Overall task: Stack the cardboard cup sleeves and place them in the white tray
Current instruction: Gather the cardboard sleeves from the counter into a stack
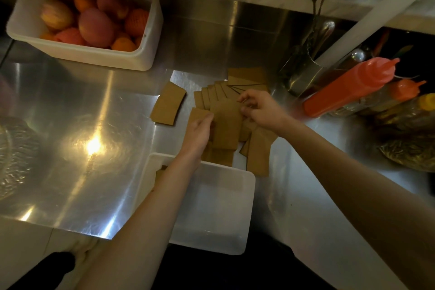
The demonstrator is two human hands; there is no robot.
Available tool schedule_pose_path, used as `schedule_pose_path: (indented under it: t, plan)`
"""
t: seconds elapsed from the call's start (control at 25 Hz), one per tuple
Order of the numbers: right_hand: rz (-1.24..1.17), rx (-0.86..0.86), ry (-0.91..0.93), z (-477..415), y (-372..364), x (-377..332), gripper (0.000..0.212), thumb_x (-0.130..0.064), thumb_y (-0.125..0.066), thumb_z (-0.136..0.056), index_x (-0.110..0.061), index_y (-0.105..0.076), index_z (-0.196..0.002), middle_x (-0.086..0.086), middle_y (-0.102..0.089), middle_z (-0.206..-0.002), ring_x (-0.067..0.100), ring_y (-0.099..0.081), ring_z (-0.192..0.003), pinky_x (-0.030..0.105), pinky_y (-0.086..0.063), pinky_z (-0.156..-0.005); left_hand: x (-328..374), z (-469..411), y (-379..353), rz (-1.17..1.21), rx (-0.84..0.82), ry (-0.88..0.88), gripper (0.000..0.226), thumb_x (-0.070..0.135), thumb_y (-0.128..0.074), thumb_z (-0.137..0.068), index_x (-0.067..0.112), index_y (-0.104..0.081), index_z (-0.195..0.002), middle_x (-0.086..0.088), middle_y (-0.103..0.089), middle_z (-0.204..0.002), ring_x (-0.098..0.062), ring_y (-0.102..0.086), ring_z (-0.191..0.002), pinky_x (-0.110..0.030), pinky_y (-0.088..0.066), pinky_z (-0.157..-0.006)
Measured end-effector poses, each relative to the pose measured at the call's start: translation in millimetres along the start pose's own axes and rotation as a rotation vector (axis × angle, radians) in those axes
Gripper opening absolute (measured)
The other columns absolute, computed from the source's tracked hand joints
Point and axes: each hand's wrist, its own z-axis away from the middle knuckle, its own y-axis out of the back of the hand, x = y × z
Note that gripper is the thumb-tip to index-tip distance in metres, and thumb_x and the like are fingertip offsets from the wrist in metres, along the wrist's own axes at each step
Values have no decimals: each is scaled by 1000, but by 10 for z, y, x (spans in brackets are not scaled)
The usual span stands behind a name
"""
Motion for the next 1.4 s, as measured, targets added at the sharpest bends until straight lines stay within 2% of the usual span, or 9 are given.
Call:
schedule_pose_path:
  t: [0.12,0.4,0.64,0.84,1.08,1.2,1.28,1.36,1.4]
  plan:
    - [-80,-70,20,52,26,-183,22,-7,-60,-91,-13,-59,-113,2,-65,-99,14,-68,-83,25,-56,-71,71,74,49,28,-115,-3,34,55,-59,-86,27,-64,-105,5,-69,-108,-15,-63,-103,-38,-48,-96]
    - [37,53,80,-125,-86,-218,19,-16,-68,-86,-19,-65,-105,-3,-65,-100,10,-63,-91,25,-53,-77,67,115,225,105,-259,-14,33,21,-60,-94,7,-57,-124,-14,-73,-109,-28,-70,-99,-45,-57,-85]
    - [696,-34,42,-360,-322,-18,70,-36,-73,-81,-22,-40,-141,9,-41,-138,27,-47,-122,39,-48,-96,40,170,506,368,-189,-11,39,-7,-45,-94,8,-46,-130,-19,-69,-110,-33,-68,-101,-49,-56,-85]
    - [883,-7,52,-434,-458,50,72,-45,-76,-74,-23,-43,-135,11,-36,-135,30,-42,-123,43,-50,-92,97,264,574,483,-130,10,37,2,-45,-97,22,-43,-129,-19,-68,-102,-29,-69,-89,-53,-53,-86]
    - [217,65,-17,-271,-215,19,28,-18,-60,-92,-20,-55,-119,-1,-56,-113,15,-56,-104,23,-46,-76,46,186,601,511,-127,25,33,9,-43,-99,27,-44,-127,-18,-67,-103,-29,-67,-90,-51,-52,-85]
    - [-17,-6,9,-90,33,-157,18,-15,-58,-93,-18,-58,-110,1,-61,-102,22,-63,-99,28,-53,-75,-30,166,538,517,-171,22,21,14,-42,-100,16,-53,-118,-14,-67,-100,-24,-66,-86,-42,-54,-76]
    - [-106,157,52,12,40,-375,9,-9,-55,-94,-15,-59,-99,-2,-61,-89,30,-65,-92,29,-56,-72,178,71,340,280,-379,-206,32,26,-42,-101,-2,-57,-103,2,-69,-99,-11,-63,-88,-34,-51,-81]
    - [-93,482,-95,138,23,-555,8,-7,-52,-95,-13,-58,-95,-3,-53,-82,30,-61,-83,27,-50,-65,736,84,-157,-320,-576,-853,46,20,-40,-102,-21,-56,-90,8,-72,-91,-7,-61,-89,-32,-44,-92]
    - [-123,368,-67,207,15,-530,5,-7,-56,-94,-11,-58,-96,3,-58,-84,31,-61,-83,31,-52,-68,1078,160,-450,-674,-530,-1162,38,8,-42,-98,-21,-59,-82,-1,-70,-81,-13,-61,-78,-33,-45,-83]
